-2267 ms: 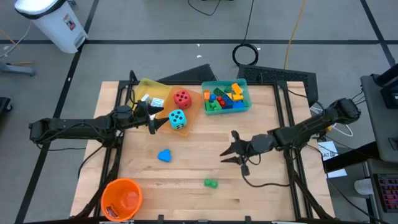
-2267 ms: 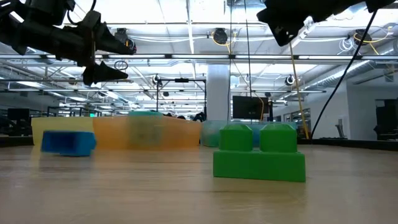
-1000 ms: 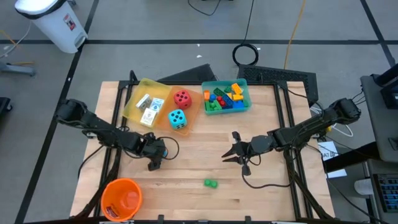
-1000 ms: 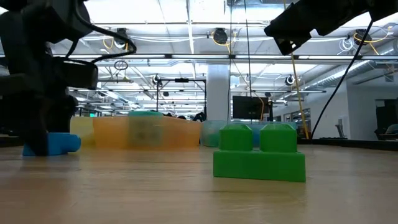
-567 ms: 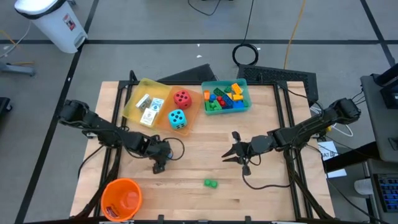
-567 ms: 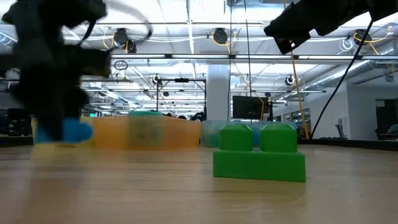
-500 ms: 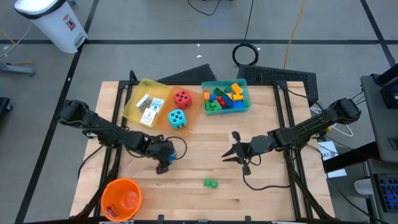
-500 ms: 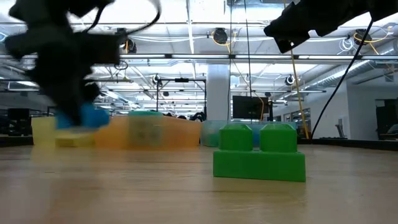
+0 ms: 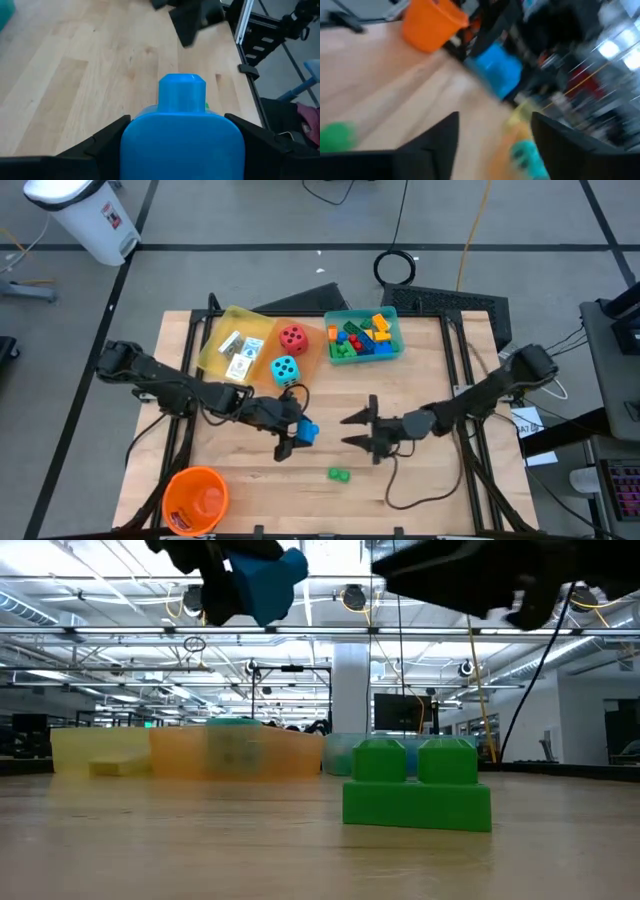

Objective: Pick & Place Toys
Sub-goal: Put the blue game piece into the blue bin

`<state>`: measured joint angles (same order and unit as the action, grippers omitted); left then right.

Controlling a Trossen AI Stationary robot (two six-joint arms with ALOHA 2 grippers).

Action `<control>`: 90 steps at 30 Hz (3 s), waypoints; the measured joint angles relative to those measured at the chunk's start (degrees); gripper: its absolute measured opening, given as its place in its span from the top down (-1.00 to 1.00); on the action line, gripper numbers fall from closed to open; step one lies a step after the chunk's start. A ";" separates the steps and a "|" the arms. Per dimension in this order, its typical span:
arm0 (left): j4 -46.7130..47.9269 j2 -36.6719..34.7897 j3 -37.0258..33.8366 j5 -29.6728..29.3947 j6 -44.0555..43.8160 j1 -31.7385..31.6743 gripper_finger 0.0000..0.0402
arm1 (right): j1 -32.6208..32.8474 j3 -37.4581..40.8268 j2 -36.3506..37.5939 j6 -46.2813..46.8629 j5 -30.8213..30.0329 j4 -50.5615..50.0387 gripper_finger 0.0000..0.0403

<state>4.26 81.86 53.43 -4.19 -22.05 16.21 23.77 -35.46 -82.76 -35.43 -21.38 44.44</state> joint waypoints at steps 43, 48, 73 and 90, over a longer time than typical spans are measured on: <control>-3.17 9.17 0.94 12.85 -3.52 -3.24 -0.44 | -5.01 -18.56 -21.69 -8.79 9.87 -3.41 -0.30; -4.69 9.17 0.94 13.20 -3.53 -4.02 -0.44 | -6.23 -18.56 -22.23 -8.93 12.50 -2.63 -0.16; 1.18 -3.00 0.75 18.36 11.32 -13.36 -0.73 | -6.66 -18.59 -10.51 7.54 9.51 -21.56 0.56; -22.30 -32.29 -32.91 9.71 16.68 -19.10 -0.74 | -27.06 -2.62 18.20 26.81 9.45 -27.43 0.56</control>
<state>-18.04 49.57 20.52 5.52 -5.37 -2.89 -3.28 -38.08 -64.56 -8.63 -11.93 17.01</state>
